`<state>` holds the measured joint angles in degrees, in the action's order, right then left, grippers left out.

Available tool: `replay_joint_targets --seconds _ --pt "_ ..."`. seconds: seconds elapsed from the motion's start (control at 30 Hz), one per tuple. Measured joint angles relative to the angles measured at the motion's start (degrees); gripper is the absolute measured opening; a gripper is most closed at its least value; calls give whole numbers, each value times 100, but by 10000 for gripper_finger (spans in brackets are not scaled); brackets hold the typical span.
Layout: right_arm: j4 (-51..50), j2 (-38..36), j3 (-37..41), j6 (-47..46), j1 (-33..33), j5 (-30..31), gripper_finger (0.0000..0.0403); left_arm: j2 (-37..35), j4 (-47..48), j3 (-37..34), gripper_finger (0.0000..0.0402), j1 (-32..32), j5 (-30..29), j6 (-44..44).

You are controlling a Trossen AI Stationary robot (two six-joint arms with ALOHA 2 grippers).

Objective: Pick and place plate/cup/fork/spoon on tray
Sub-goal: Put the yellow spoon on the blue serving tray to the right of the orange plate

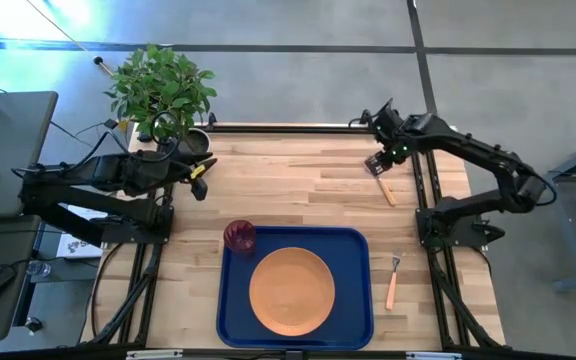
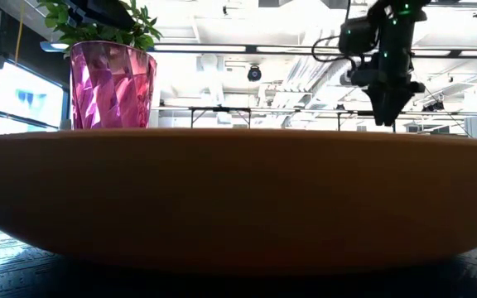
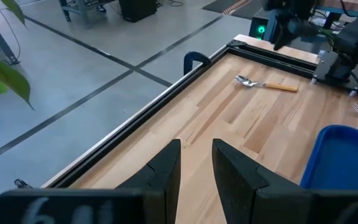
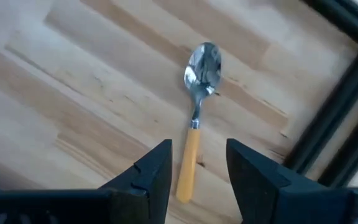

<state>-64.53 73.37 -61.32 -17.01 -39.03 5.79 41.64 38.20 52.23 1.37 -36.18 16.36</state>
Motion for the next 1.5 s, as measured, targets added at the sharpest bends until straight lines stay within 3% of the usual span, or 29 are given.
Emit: replay_joint_targets --seconds 0.3,0.6,0.93,1.2,1.5 --pt "1241 12 1229 -94 -208 -845 140 1 0 0 81 0 0 2" --pt "1878 13 2002 -97 -376 -708 140 0 -81 0 81 0 0 3" --pt "2501 59 2320 -66 -376 -466 140 1 -94 0 81 0 -7 3" --pt "2573 772 2402 -98 -374 -165 140 1 -105 2 81 2 -35 6" --pt "2608 1214 2365 -255 -376 -331 121 1 -105 2 81 2 -48 5"
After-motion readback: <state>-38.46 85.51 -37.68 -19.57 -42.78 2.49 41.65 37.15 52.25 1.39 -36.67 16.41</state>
